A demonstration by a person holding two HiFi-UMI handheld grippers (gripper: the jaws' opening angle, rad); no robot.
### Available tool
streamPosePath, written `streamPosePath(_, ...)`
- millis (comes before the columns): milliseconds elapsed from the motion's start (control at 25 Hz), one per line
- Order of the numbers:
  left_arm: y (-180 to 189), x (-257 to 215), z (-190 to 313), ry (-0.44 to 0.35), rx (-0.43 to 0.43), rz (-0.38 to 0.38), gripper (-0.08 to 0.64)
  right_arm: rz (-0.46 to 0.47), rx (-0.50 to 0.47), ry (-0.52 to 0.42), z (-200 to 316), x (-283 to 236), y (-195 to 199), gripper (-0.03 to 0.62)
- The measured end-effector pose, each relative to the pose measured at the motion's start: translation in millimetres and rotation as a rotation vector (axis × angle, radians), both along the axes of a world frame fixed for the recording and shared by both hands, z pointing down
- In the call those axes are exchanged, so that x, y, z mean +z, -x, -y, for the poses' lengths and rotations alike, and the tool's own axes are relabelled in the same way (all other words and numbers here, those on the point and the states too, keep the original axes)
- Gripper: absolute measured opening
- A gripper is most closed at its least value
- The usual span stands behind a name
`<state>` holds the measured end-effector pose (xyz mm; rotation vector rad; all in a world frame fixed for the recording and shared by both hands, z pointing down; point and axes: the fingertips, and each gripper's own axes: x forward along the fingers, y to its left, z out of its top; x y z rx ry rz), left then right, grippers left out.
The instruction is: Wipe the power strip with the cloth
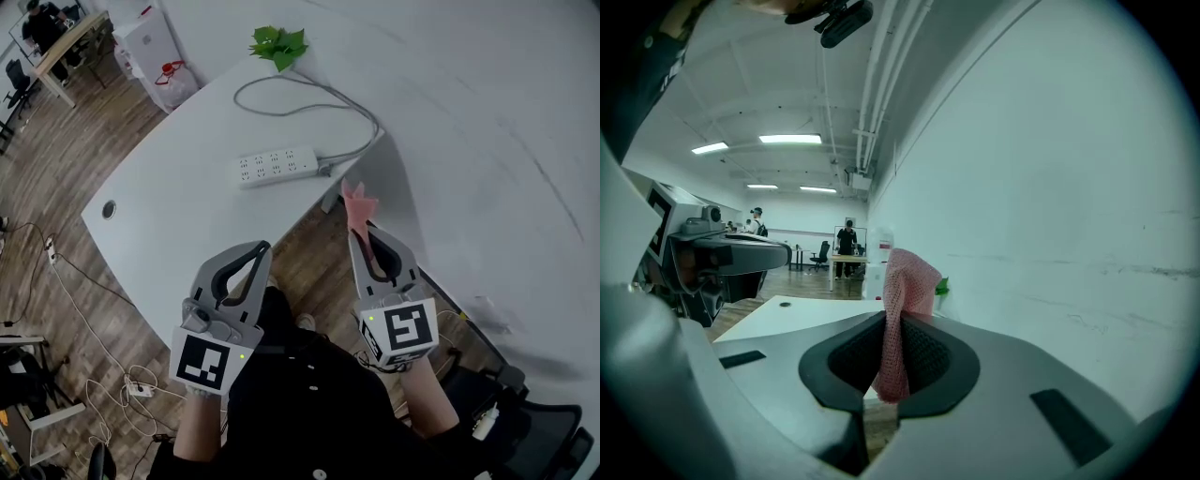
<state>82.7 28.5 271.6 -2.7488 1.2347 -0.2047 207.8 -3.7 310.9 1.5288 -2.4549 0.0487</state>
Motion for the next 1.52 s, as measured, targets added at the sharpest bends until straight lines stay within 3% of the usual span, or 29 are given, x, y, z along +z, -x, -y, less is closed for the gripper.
streamPosePath(480,22.3,6.3,53.4,0.018,0.011,0.001,0.014,-0.029,-0.020,0.002,57.9,2.4,30.2,0.054)
streamPosePath(1520,98.7,38.2,144.6,0.082,-0.046,-0.019,0.014,-0.102,-0.191,0.187,176.8,85.1,149.9,0.054)
